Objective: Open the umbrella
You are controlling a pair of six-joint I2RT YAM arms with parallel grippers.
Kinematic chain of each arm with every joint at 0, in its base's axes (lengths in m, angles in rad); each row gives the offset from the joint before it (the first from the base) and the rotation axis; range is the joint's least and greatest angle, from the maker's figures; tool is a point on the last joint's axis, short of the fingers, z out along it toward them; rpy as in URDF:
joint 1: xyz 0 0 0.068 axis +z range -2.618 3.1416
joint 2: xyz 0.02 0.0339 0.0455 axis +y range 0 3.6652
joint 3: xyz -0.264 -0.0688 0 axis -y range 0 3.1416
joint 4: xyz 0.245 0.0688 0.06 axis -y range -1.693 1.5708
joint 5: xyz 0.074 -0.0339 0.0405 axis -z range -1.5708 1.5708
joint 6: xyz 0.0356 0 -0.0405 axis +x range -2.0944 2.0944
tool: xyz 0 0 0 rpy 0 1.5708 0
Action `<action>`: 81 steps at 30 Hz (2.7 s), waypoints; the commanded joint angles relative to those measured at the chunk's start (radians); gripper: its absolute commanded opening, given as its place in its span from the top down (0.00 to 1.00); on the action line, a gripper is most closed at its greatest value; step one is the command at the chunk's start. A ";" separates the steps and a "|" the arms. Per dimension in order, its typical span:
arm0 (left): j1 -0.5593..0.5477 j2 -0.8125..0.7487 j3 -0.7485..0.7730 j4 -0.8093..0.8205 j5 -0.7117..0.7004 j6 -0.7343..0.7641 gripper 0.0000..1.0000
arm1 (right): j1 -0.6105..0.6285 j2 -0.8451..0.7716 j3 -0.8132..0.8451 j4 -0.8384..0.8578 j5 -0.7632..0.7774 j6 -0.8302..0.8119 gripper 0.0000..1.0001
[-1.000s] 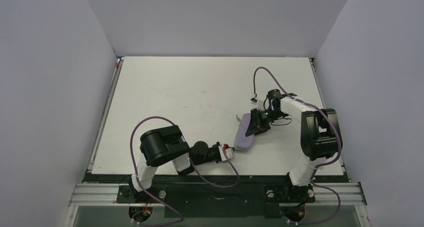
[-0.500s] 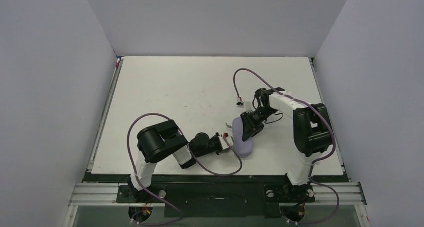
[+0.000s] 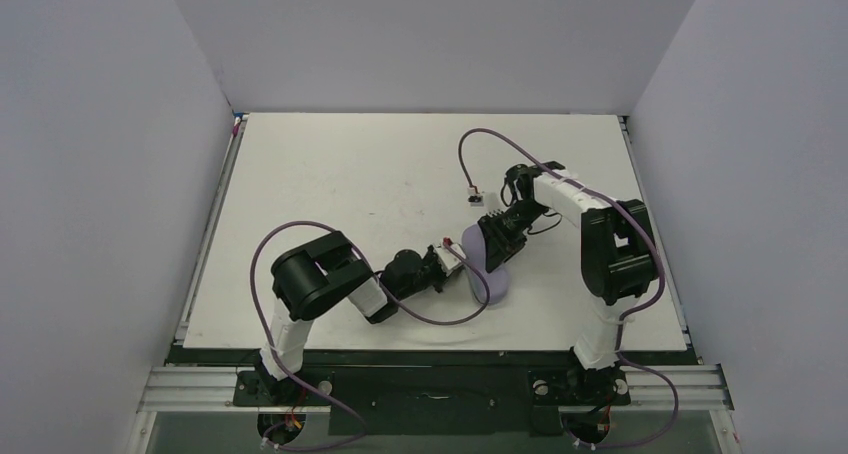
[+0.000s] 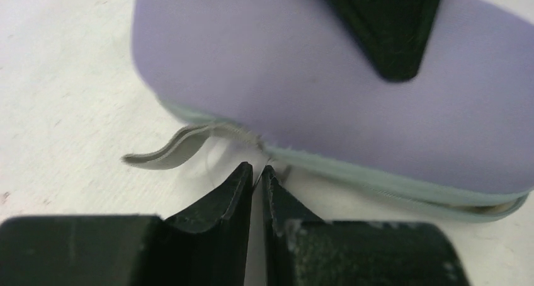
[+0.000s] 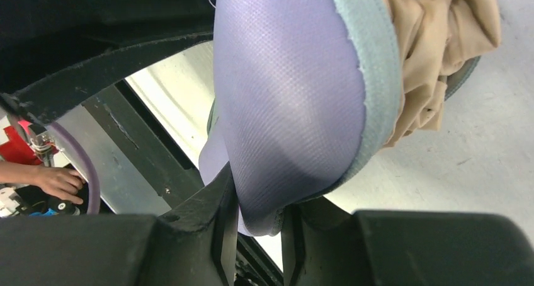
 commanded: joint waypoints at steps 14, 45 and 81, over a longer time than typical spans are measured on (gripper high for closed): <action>0.262 -0.470 -0.083 -0.388 0.139 -0.308 0.11 | -0.009 -0.077 0.118 -0.135 -0.138 -0.008 0.52; 0.320 -0.315 0.053 -0.595 0.247 -0.972 0.24 | 0.232 -0.301 -0.161 0.372 -0.117 0.193 0.52; 0.496 -0.417 0.129 -0.764 0.312 -0.764 0.26 | 0.239 -0.176 -0.211 0.476 0.717 0.344 1.00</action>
